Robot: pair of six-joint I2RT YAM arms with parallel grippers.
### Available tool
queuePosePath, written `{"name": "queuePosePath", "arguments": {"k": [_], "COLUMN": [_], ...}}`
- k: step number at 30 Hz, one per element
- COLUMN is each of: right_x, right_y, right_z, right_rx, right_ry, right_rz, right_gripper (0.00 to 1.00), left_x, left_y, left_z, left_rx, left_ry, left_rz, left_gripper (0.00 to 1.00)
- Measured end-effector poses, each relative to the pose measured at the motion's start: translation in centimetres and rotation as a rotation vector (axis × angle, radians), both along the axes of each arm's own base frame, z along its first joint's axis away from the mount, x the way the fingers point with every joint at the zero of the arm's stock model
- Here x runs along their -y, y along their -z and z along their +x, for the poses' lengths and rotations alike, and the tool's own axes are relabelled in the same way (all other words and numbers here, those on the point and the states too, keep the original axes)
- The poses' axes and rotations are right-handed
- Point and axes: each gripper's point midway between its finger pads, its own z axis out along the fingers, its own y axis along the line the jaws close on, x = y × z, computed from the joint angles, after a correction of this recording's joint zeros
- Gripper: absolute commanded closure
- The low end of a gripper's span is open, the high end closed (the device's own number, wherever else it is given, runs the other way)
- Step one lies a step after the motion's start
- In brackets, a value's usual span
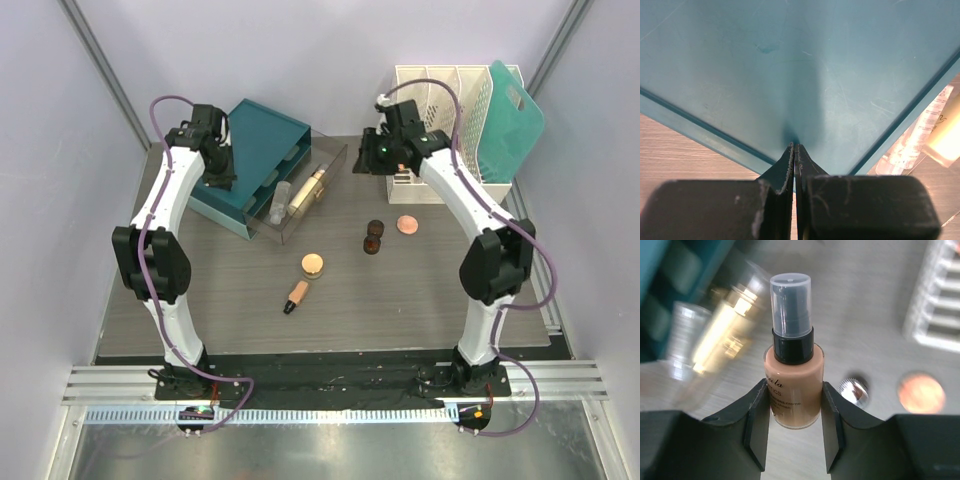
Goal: Organize the makeup
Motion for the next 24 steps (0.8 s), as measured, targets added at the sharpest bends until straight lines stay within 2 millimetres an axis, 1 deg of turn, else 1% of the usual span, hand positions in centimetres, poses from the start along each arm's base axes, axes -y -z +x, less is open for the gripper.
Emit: {"name": "queuePosePath", "arguments": {"k": [3, 6, 8, 11, 14, 17, 18, 20, 21, 22, 23, 24], "right_x": [-3.6, -7.4, -9.7, -12.6, -14.9, -16.5, -16.8, -17.2, -17.2, -17.3, -17.4, -17.6], "right_y": [-0.9, -0.3, 0.3, 0.9, 1.2, 2.0, 2.4, 3.2, 3.6, 3.8, 3.8, 3.5], "right_z": [1.9, 3.2, 3.7, 4.2, 4.5, 4.1, 3.9, 3.7, 3.6, 3.5, 3.6, 3.7], "right_rx": [0.029, 0.022, 0.014, 0.01, -0.002, -0.033, -0.047, -0.077, -0.087, -0.098, -0.096, -0.085], "right_ry": [-0.065, -0.124, -0.158, -0.195, -0.216, -0.234, -0.24, -0.241, -0.239, -0.237, -0.237, -0.239], "right_rz": [0.049, 0.092, 0.116, 0.151, 0.198, 0.237, 0.245, 0.256, 0.257, 0.264, 0.273, 0.282], "right_gripper": [0.99, 0.99, 0.99, 0.98, 0.94, 0.81, 0.65, 0.52, 0.44, 0.41, 0.37, 0.3], "left_x": [0.0, 0.0, 0.0, 0.1, 0.1, 0.1, 0.0, 0.0, 0.0, 0.0, 0.0, 0.0], "left_y": [0.0, 0.0, 0.0, 0.1, 0.1, 0.1, 0.1, 0.1, 0.1, 0.1, 0.1, 0.1], "left_z": [-0.1, -0.2, -0.2, -0.2, -0.2, -0.2, -0.2, -0.2, -0.2, -0.3, -0.3, -0.4], "left_rx": [-0.004, -0.008, -0.009, -0.01, -0.01, -0.01, -0.01, -0.009, -0.009, -0.011, -0.013, -0.015], "left_ry": [0.001, 0.001, 0.0, -0.001, -0.002, -0.002, -0.002, -0.002, -0.002, -0.002, -0.002, -0.001], "left_rz": [-0.001, -0.002, -0.002, -0.005, -0.005, -0.004, -0.004, -0.003, -0.003, -0.003, -0.002, 0.0], "left_gripper": [1.0, 1.0, 1.0, 1.0, 1.0, 0.99, 0.99, 0.99, 0.99, 0.99, 0.99, 0.99]}}
